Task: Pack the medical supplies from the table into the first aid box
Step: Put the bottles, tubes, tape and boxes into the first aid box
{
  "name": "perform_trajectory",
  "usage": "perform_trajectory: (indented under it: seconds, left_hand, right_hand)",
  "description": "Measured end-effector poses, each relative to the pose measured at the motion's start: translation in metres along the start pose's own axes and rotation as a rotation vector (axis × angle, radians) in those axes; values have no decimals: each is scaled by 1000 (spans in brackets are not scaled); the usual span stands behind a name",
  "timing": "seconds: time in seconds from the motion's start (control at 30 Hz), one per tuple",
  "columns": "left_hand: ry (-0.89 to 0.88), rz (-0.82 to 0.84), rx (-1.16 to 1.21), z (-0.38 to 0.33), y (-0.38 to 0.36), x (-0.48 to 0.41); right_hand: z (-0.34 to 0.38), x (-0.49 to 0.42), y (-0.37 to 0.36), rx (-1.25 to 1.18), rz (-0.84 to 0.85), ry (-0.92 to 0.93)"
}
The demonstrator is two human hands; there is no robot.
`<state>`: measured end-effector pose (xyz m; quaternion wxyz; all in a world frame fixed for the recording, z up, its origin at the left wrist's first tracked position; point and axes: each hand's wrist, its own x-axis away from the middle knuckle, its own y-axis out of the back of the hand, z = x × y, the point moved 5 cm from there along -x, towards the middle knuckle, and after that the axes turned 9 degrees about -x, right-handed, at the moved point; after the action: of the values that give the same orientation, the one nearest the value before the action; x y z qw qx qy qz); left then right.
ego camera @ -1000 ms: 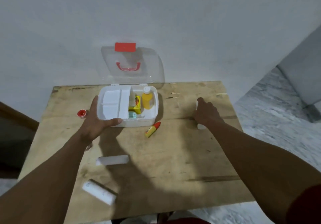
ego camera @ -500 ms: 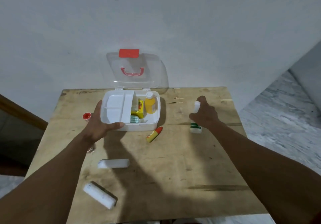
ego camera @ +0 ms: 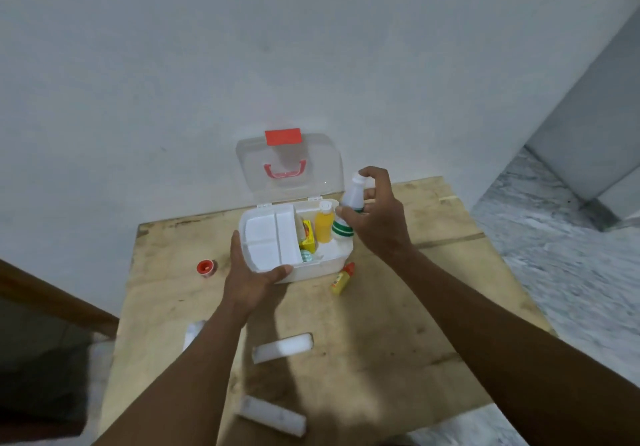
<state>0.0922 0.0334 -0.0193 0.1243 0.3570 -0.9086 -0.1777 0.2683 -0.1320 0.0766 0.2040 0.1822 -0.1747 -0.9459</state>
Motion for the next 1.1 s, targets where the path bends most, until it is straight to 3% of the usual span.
perform_trajectory:
  seconds: [0.3,0.6,1.1]
  left_hand:
    - [3,-11,-5,10,0,-2]
    - [0,-10,-27,11,-1,-4]
    - [19,-10,-45,12,-2,-8]
  right_hand:
    - [-17,19,-49,166,54,101]
    - [-49,17,-62,524,109,81]
    - [-54,10,-64,490,115,59]
